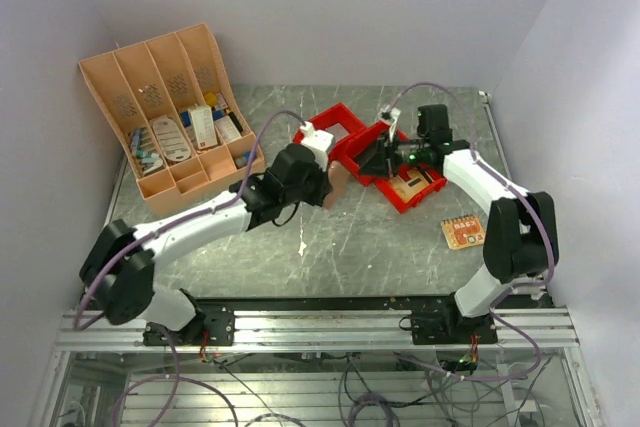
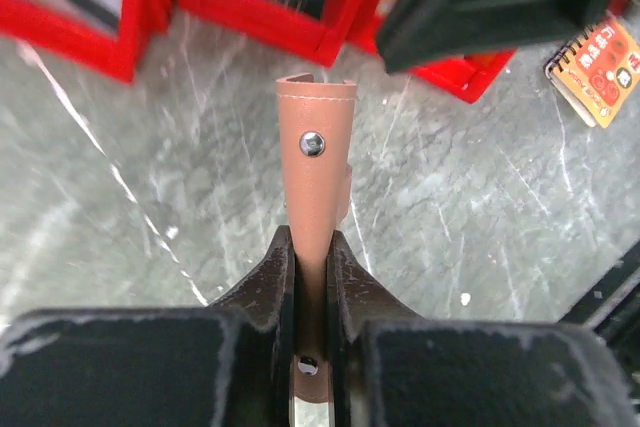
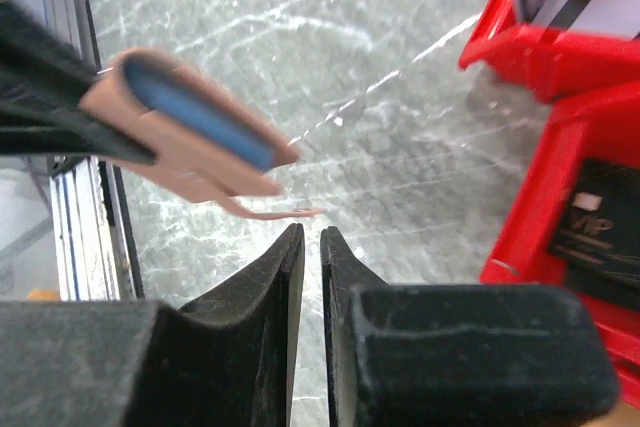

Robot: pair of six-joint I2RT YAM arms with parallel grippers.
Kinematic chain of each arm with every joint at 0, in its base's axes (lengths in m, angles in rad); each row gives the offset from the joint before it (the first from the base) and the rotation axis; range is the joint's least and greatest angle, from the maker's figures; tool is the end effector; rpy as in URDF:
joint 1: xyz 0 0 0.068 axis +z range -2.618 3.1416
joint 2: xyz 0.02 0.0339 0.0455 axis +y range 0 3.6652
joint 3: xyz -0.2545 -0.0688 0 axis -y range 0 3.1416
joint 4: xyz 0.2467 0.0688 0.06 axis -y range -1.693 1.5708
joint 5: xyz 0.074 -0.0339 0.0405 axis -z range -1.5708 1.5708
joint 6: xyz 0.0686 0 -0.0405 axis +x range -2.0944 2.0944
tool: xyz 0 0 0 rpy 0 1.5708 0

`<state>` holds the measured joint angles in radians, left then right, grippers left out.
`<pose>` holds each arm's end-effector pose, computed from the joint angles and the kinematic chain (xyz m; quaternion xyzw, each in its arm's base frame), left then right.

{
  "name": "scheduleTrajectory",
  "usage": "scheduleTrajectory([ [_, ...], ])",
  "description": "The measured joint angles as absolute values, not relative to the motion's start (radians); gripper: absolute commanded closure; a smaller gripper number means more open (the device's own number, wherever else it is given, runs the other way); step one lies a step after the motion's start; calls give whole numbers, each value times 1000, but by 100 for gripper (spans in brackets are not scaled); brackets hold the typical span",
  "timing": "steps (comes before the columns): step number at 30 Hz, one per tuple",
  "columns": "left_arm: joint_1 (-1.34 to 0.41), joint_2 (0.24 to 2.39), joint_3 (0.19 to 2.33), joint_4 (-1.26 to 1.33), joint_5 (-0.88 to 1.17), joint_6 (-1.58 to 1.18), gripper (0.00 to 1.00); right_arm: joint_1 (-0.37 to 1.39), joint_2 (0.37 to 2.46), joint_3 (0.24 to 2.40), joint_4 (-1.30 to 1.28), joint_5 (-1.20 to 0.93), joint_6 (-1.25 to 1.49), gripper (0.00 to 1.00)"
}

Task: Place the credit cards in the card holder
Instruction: Turn over the card holder at the center of the board.

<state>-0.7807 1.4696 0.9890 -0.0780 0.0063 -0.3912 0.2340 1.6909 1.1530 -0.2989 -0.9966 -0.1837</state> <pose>0.2567 -0.2549 0.2303 0.1708 0.8578 -0.2704 0.4024 0.3442 0.1413 0.2087 -0.3378 0.7665 0.4539 0.3039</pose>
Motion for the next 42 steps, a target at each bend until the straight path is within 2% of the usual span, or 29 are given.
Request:
scheduleTrajectory([
  [7, -1093, 1384, 1026, -132, -431, 55, 93, 122, 1619, 1135, -261, -1064, -192, 86],
  [13, -1275, 1606, 1003, -104, -780, 333, 93, 36, 1658, 1122, -273, -1086, -192, 86],
  [17, -1331, 1761, 987, -91, -858, 398, 93, 21, 1664, 1119, -282, -1085, -192, 86],
  [19, -1347, 1813, 992, -95, -865, 400, 86, 22, 1664, 1119, -283, -1085, -192, 86],
  [22, -1367, 1869, 1006, -105, -863, 388, 61, 22, 1665, 1119, -287, -1085, -196, 86],
  [25, -1379, 1885, 1009, -134, -818, 334, 47, 22, 1665, 1119, -294, -1084, -200, 86],
  [28, -1383, 1879, 1007, -152, -767, 290, 28, 22, 1665, 1119, -299, -1079, -205, 85],
  [32, -1383, 1800, 987, -167, -702, 210, 15, 33, 1665, 1118, -305, -1052, -236, 84],
  [34, -1383, 1726, 954, -161, -674, 165, 12, 44, 1662, 1118, -317, -1044, -268, 80],
  [37, -1384, 1581, 874, -125, -631, 88, 12, 74, 1634, 1103, -318, -1030, -323, 70],
  [41, -1379, 1382, 768, -64, -596, -52, 18, 117, 1551, 1052, -299, -1047, -458, 41],
  [42, -1375, 1338, 748, -49, -592, -99, 20, 125, 1533, 1043, -296, -1060, -500, 37],
])
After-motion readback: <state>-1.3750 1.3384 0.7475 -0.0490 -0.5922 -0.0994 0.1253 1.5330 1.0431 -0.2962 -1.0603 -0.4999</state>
